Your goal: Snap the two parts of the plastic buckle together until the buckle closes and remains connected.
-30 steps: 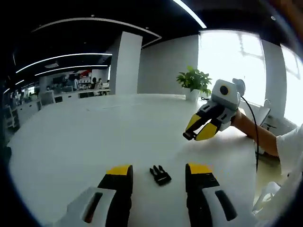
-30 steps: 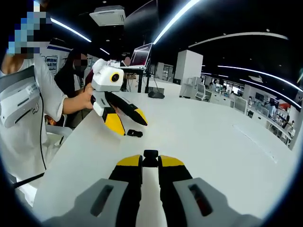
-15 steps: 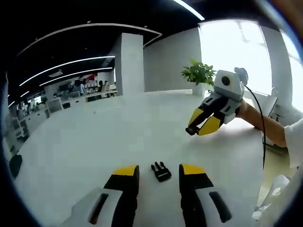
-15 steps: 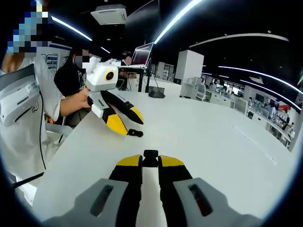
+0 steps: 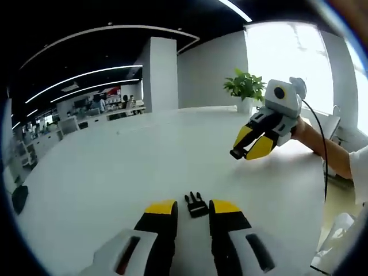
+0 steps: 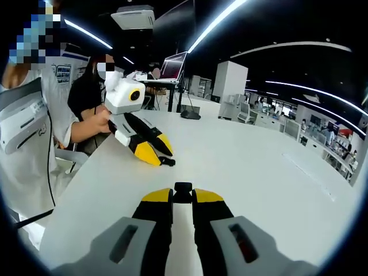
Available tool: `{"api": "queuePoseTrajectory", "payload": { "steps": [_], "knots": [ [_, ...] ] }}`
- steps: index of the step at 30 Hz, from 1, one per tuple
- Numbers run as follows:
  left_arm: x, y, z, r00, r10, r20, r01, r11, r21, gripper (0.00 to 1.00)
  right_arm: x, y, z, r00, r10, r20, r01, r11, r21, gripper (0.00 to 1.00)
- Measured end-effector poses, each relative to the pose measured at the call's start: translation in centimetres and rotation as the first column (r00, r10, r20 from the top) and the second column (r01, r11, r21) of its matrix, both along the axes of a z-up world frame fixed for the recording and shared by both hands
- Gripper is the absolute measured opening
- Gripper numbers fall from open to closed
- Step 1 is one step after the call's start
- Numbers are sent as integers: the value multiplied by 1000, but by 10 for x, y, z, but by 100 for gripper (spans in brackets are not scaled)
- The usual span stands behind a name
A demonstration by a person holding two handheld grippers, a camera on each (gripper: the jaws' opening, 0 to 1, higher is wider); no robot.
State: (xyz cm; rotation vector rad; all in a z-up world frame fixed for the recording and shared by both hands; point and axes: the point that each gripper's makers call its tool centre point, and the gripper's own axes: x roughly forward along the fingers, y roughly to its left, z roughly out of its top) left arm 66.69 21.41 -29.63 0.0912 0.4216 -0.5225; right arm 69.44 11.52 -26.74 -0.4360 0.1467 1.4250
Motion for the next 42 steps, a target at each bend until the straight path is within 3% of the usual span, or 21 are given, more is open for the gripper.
{"api": "queuePoseTrajectory", "payload": {
  "steps": [5, 8, 14, 16, 17, 20, 24, 26, 29, 30, 31, 34, 42],
  "knots": [
    [2, 5, 1, 1000, 0, 27, -1, 999, 34, 12, 0, 0, -1, 1000, 0, 1, 0, 1000, -3, 12],
    [1, 6, 2, 999, -12, 33, 11, 999, 39, 12, 0, 1, -1, 1000, 1, -1, -1, 1000, 0, 12],
    [-2, 1, 4, 996, -87, 29, 87, 996, 12, 12, -2, 2, -3, 1000, 8, -12, -8, 1000, 1, 12],
    [-5, -5, 7, 985, -166, 42, 166, 986, 14, 12, -3, 3, -4, 1000, 13, -17, -13, 1000, 1, 12],
    [-8, -8, 7, 981, -193, 16, 193, 981, -22, 12, -3, 4, -4, 1000, 14, -19, -14, 1000, 0, 12],
    [-13, -21, 20, 955, -295, 9, 294, 947, -129, 12, -4, 5, -7, 1000, 19, -24, -19, 1000, -8, 12],
    [-16, -33, 30, 907, -421, 4, 415, 893, -176, 12, -4, 4, -10, 999, 21, -30, -21, 1000, -14, 12],
    [-12, -36, 34, 891, -453, 4, 446, 876, -182, 12, -3, 4, -11, 999, 19, -30, -20, 1000, -19, 12],
    [-10, -43, 39, 839, -543, 32, 539, 824, -175, 12, -1, 3, -12, 999, 17, -32, -18, 1000, -18, 12],
    [-7, -43, 39, 836, -549, 24, 543, 820, -182, 6, -1, 3, -12, 999, 17, -32, -18, 1000, -20, 12],
    [-3, -42, 39, 817, -576, 40, 575, 806, -144, 1, -1, 3, -13, 999, 18, -33, -19, 1000, -22, 12],
    [7, -42, 36, 817, -576, 39, 574, 804, -151, 0, -1, 2, -14, 999, 21, -37, -22, 999, -27, 12],
    [23, -35, 13, 829, -559, 16, 558, 826, -75, 0, 2, 3, -19, 999, 18, -49, -20, 999, -42, 12]
  ]
}}
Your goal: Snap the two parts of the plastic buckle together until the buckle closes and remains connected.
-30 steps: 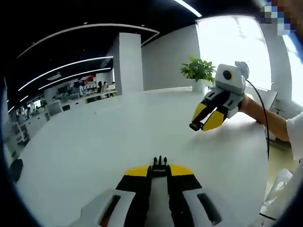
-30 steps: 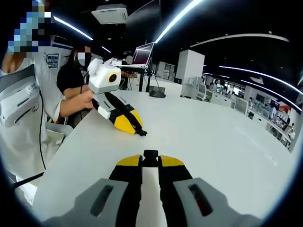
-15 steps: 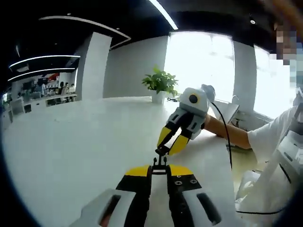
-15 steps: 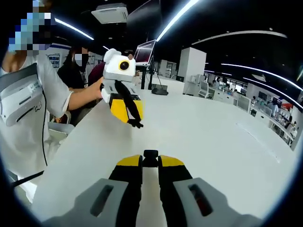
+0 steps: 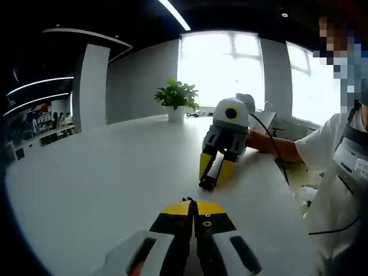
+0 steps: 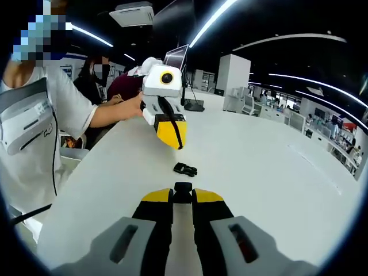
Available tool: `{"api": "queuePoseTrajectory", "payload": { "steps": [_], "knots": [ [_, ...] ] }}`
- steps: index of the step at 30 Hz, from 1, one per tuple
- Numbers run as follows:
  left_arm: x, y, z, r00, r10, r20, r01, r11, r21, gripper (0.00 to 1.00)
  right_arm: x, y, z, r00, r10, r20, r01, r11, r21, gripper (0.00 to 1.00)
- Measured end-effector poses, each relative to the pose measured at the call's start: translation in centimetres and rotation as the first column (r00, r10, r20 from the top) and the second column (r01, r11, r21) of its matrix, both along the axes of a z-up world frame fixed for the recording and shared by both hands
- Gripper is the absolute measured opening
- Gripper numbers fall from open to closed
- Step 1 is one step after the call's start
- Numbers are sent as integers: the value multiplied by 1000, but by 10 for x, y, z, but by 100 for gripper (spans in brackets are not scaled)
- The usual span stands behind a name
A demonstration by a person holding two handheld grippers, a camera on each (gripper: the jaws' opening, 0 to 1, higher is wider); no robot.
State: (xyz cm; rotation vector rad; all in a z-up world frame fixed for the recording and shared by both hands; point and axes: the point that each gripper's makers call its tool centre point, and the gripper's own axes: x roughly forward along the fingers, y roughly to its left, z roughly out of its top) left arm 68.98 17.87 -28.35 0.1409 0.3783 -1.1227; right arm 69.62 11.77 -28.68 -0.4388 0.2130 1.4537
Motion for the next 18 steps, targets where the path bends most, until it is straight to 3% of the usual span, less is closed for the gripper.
{"api": "queuePoseTrajectory", "payload": {
  "steps": [2, 3, 7, 10, 12, 13, 15, 18],
  "knots": [
    [3, 3, -3, 1000, 14, -11, -14, 1000, 11, 0, 0, 0, -2, 1000, -1, -2, 1, 1000, -6, 12],
    [3, 4, -3, 1000, 15, 11, -16, 1000, 22, 0, 1, 0, -3, 1000, -2, 0, 2, 1000, -13, 12],
    [7, 6, 3, 998, 62, 15, -62, 998, -5, 2, 0, 1, -4, 1000, 1, -1, -1, 1000, -15, 12],
    [8, 8, -1, 990, 133, 41, -136, 989, 62, 10, 0, 1, -4, 1000, -2, 1, 2, 1000, -17, 12],
    [10, 10, -6, 972, 229, 54, -234, 966, 112, 14, 0, 0, -4, 1000, -8, 5, 8, 1000, -18, 12],
    [10, 10, -6, 957, 276, 90, -286, 949, 129, 18, 1, -1, -4, 1000, -12, 8, 12, 1000, -17, 12],
    [5, 7, -9, 941, 318, 117, -333, 932, 146, 24, 1, -1, -3, 1000, -15, 6, 15, 1000, -13, 12],
    [3, 2, -7, 914, 377, 151, -393, 914, 103, 37, 1, -1, -3, 1000, -16, 3, 16, 1000, -11, 12]
  ]
}}
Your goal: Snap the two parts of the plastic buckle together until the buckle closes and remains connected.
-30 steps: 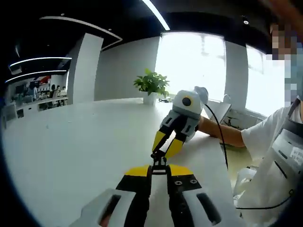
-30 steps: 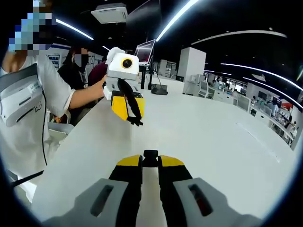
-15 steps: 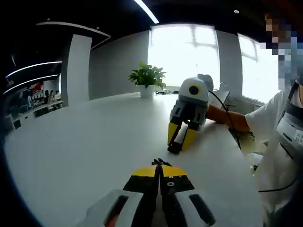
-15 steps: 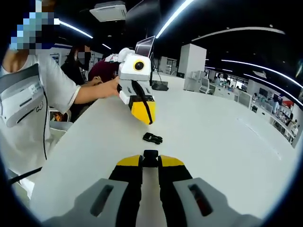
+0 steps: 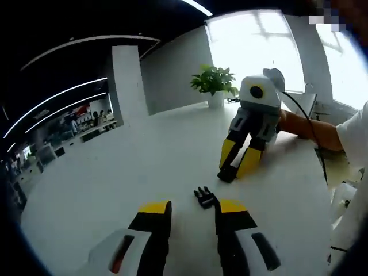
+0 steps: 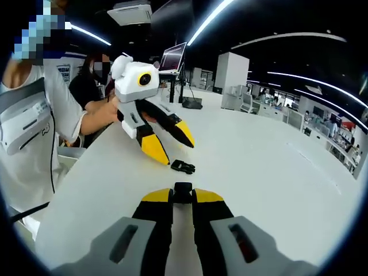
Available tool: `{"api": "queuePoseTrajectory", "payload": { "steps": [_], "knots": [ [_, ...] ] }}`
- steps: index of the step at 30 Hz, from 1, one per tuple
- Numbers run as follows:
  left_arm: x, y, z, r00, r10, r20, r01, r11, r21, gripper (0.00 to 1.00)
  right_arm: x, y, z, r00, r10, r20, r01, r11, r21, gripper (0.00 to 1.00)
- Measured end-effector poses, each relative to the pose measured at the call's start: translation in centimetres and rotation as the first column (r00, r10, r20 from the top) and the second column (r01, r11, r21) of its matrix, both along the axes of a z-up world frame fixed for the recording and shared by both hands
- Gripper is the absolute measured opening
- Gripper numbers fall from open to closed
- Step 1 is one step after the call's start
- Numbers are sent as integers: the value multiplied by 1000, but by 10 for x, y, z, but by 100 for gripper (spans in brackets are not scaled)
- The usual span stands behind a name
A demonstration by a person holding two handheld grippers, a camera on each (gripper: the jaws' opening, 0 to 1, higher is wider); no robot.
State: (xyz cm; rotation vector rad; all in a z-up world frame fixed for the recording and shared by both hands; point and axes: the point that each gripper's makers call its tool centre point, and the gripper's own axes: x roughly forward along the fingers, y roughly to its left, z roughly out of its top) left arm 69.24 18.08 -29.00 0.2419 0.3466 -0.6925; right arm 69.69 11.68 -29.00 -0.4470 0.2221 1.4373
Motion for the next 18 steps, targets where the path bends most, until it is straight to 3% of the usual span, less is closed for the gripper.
{"api": "queuePoseTrajectory", "payload": {
  "steps": [6, 10, 13, 18],
  "knots": [
    [-2, -2, -3, 996, 73, -47, -76, 996, -52, 41, 2, -1, 4, 1000, -11, -1, 11, 1000, 18, 12],
    [-2, -7, 2, 990, 113, -79, -123, 985, -124, 41, 3, -1, 5, 1000, -14, -2, 14, 1000, 22, 12],
    [-4, -14, -1, 990, 111, -86, -120, 986, -115, 44, 5, -3, 7, 1000, -26, 1, 26, 999, 29, 12],
    [0, -10, -4, 982, 177, -60, -181, 981, -66, 44, 9, -5, 17, 999, -45, -3, 45, 997, 68, 12]
  ]
}}
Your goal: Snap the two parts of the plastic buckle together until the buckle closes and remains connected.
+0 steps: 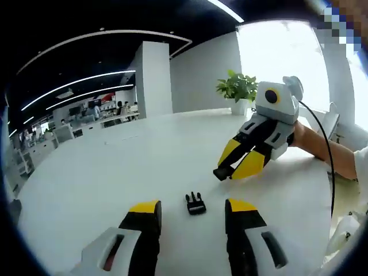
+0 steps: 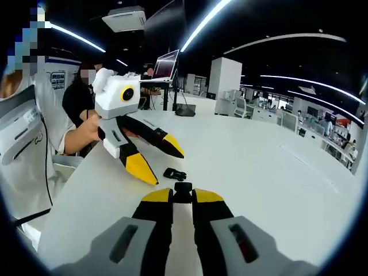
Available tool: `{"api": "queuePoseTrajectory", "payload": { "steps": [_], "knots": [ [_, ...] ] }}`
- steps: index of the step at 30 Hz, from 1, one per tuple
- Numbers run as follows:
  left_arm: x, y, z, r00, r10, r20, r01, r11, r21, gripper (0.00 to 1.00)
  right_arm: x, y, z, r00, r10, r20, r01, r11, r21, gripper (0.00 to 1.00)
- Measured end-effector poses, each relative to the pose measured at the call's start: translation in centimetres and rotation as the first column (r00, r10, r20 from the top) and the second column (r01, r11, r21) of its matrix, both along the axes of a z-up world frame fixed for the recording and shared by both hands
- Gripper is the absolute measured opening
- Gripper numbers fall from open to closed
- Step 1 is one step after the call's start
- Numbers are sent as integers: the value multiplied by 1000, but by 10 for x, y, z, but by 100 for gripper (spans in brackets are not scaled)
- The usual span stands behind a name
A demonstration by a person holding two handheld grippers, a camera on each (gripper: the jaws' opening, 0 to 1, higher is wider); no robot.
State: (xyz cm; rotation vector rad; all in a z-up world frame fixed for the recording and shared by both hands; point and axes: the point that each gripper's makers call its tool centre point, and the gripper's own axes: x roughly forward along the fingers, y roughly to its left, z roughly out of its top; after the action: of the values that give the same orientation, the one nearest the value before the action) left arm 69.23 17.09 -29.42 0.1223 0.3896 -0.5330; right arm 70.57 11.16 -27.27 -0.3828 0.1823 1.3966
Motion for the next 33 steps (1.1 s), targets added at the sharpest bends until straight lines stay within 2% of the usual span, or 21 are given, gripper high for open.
{"api": "queuePoseTrajectory", "payload": {
  "steps": [6, 11, 15, 20, 23, 27, 33],
  "knots": [
    [1, -1, -3, 1000, 18, 0, -18, 1000, 19, 40, -1, 2, 6, 1000, 2, 5, -2, 1000, 21, 12],
    [2, 0, 1, 1000, 23, -4, -23, 1000, 2, 36, -2, 3, 7, 1000, 5, 2, -5, 1000, 25, 12],
    [0, -1, 1, 1000, 26, -12, -26, 1000, -10, 27, -1, 3, 7, 1000, 1, 3, -2, 1000, 24, 12],
    [1, -1, 1, 999, 43, -14, -43, 999, -15, 26, -1, 4, 5, 1000, 1, -4, -1, 1000, 17, 12],
    [0, -3, 1, 999, 38, -27, -39, 999, -28, 23, -1, 5, 4, 1000, 1, -7, -1, 1000, 11, 12],
    [0, -5, 0, 999, 24, -33, -25, 999, -28, 13, 0, 5, 3, 1000, -4, -8, 4, 1000, 7, 12],
    [-2, -4, 0, 999, -2, -44, 0, 1000, -28, 12, 1, 3, 3, 1000, -10, -9, 10, 1000, 7, 12]
  ]
}}
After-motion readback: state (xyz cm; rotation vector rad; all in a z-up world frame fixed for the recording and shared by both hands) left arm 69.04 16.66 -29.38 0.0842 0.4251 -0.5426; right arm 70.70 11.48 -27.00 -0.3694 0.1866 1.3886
